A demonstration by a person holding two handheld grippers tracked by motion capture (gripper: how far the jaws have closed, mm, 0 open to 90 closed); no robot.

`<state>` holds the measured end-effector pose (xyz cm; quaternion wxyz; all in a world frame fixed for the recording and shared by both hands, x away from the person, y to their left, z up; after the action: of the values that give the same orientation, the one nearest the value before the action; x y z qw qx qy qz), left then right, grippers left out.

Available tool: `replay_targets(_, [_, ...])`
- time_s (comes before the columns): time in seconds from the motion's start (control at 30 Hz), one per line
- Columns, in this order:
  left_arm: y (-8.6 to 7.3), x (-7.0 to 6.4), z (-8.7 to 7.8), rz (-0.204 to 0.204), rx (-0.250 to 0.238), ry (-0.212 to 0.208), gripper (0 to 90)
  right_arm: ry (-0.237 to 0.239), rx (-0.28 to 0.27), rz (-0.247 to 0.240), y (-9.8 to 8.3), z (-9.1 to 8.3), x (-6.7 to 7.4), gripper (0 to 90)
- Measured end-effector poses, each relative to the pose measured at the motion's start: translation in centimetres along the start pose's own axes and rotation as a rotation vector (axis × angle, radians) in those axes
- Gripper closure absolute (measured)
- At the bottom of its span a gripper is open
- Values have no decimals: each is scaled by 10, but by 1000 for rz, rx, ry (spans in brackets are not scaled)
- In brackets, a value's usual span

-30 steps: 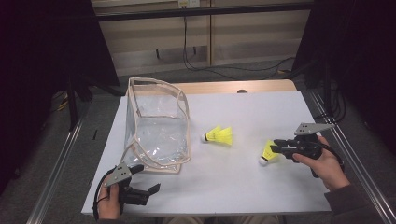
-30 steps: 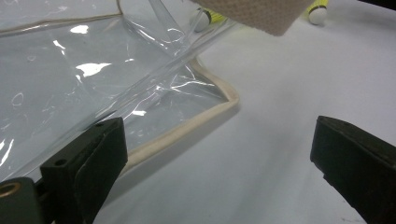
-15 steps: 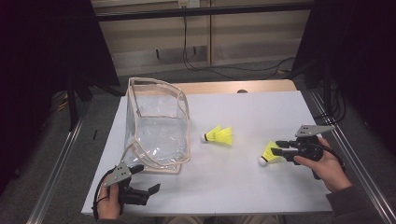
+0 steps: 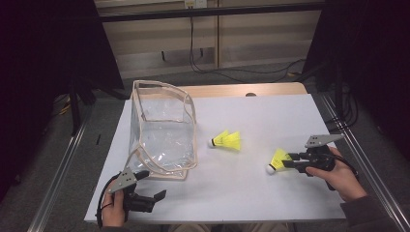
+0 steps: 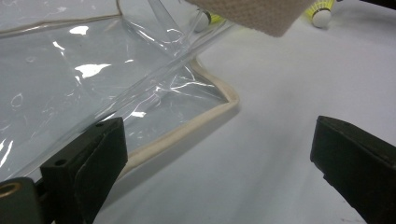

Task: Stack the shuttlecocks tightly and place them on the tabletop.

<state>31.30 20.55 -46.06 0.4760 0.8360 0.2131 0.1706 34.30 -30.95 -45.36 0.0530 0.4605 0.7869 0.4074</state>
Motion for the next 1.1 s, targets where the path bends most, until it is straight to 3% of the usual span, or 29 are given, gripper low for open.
replay_targets(0.2, [0, 0, 0, 1, 0, 0, 36, 48, 30, -21, -1, 4, 7, 816])
replay_targets(0.37, [0, 0, 0, 0, 0, 1, 36, 87, 50, -37, -3, 7, 11, 884])
replay_targets(0.43, [0, 0, 0, 1, -1, 3, 36, 107, 43, -36, -2, 8, 13, 893])
replay_targets(1.1, [0, 0, 0, 1, 1, 1, 36, 93, -96, -1, 23, 7, 21, 897])
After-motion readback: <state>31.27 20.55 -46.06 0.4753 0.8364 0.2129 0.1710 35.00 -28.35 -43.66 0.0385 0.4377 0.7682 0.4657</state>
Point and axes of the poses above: each handheld gripper's, and its own axes: z roughly forward along the jaws, y roughly out of its top, x roughly to its left, the point moved 4 cm from there along z, roughly forward along the jaws, and after that the axes turned 12 degrees about z, right-handed, at the moved point
